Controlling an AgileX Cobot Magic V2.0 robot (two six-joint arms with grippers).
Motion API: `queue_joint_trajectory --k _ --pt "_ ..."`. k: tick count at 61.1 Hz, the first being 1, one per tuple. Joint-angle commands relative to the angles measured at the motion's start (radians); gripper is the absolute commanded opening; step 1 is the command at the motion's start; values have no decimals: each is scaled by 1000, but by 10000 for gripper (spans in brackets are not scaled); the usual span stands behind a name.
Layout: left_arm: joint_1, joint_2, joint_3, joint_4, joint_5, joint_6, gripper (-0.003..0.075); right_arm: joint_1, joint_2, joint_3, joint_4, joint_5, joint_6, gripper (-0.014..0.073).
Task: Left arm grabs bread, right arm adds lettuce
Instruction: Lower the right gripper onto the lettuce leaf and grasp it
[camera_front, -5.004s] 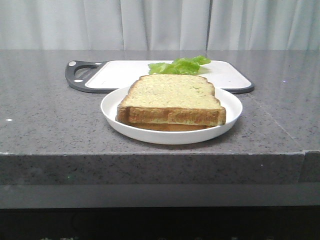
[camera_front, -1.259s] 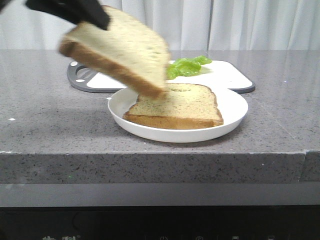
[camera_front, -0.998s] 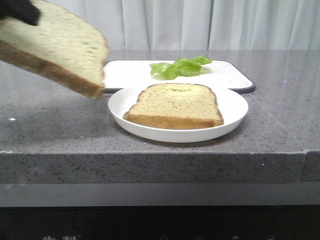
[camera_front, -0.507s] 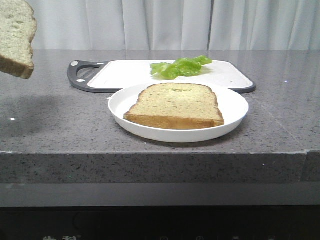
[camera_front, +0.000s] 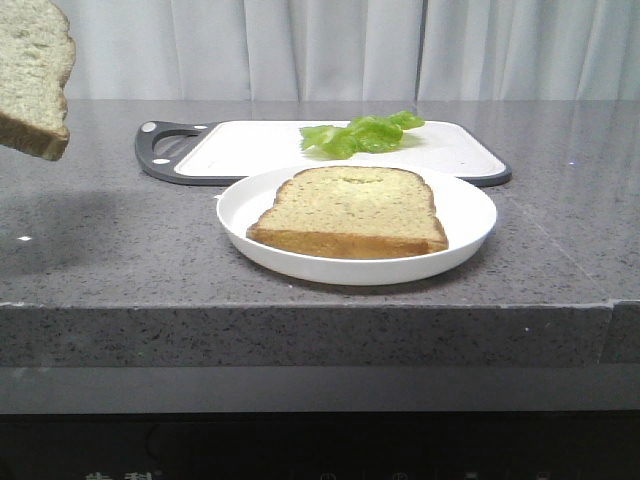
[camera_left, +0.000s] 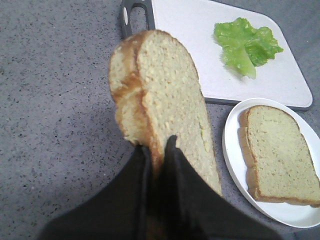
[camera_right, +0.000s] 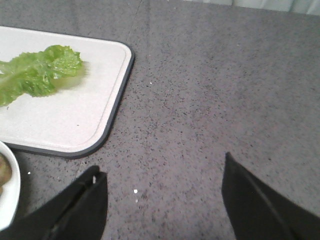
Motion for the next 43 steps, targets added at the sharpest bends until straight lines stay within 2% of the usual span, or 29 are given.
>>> queue_joint_trajectory --k 1,16,22,26,31,43 --pt "3 -13 -31 -27 -69 2 -19 28 121 -133 -4 -38 -39 509" --pt "3 -13 -31 -25 -69 2 -19 113 403 -417 46 85 -164 509" --pt "3 -13 -31 -25 -69 2 -19 119 505 -537 156 159 -280 507" --pt "3 -13 -31 -25 -69 2 -19 119 580 -633 264 241 -396 507" --pt "3 -13 -31 -25 -69 2 -19 119 675 -758 354 350 -481 507" --pt "3 -13 -31 -25 -69 2 -19 123 893 -1045 392 565 -489 507"
